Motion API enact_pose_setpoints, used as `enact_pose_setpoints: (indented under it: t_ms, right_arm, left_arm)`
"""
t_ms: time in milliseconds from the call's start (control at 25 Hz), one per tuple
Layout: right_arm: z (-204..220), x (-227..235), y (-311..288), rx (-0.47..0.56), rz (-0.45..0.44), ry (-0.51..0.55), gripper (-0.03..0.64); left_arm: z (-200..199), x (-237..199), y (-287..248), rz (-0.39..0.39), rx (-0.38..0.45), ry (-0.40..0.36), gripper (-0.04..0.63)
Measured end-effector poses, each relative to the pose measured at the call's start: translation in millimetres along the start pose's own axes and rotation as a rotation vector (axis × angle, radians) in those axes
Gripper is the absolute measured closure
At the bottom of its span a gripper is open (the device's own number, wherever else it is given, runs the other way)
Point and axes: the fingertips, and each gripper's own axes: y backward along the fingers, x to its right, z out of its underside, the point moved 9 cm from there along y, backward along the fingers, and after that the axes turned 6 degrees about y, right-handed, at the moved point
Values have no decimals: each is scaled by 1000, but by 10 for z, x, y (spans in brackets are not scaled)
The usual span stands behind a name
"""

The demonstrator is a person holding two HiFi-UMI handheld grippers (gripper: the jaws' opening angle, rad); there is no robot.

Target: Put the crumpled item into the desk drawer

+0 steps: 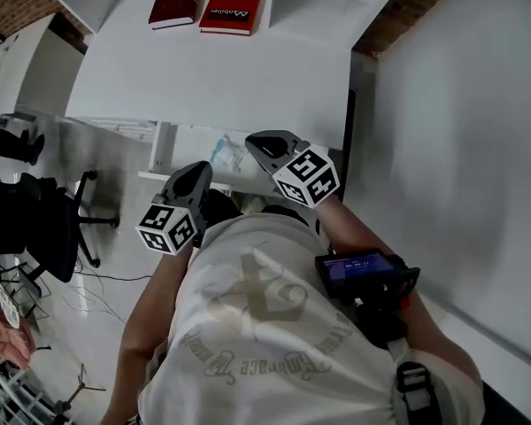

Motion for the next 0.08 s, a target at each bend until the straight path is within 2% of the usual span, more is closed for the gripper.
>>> enact_pose_setpoints:
  t_ms: [80]
  right_arm:
    - [5,39,15,1,-2,4,594]
  left_arm:
    - [6,25,-63,0,3,0,565]
